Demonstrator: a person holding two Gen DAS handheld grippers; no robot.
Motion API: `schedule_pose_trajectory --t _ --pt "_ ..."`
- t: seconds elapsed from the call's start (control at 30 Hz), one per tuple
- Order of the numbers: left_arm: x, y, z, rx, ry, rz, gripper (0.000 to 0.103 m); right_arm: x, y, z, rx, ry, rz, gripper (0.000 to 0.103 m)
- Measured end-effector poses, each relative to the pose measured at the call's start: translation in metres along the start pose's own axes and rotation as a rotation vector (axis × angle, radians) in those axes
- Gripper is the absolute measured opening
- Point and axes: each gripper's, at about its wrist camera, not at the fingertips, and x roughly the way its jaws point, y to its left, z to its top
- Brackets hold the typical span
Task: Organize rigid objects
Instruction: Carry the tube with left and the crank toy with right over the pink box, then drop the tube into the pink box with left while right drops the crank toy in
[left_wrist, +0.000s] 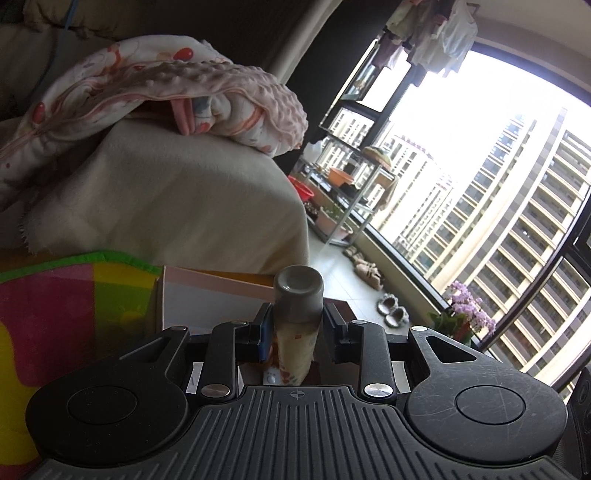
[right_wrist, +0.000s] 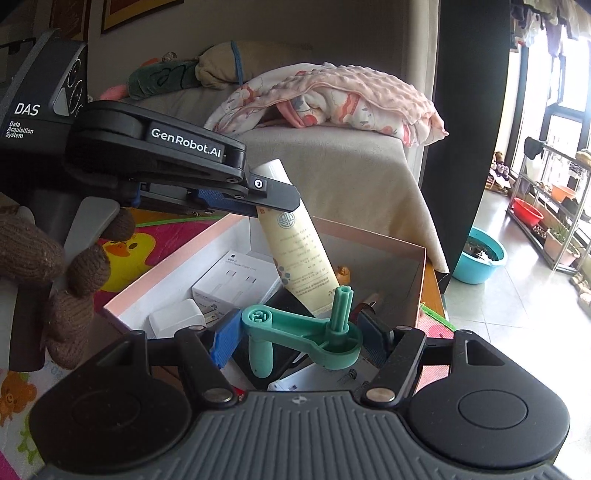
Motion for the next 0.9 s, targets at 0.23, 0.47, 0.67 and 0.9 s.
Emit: schedule_pose_trajectory --t 0.23,0.47,0.67,0.9 --pt "-0.005 -0.006 -0.003 0.042 -0.004 0.009 0.032 0.004 0.005 -0.003 -0.012 0.018 0.011 0.069" --pt "-0.014 -0.016 -0.009 0.152 -0.03 0.085 0.032 0.004 0.004 -0.005 -0.011 0.024 0.019 0.069" --pt "-0.029 -0.018 -0.009 0.177 -0.076 0.12 0.032 -0.005 -0.001 -0.008 0.026 -0.004 0.022 0.074" --pt "-0.053 -0.019 -0.007 0.149 -0.14 0.114 0.032 -0.036 0.007 -0.015 -0.007 -0.059 -0.027 0.074"
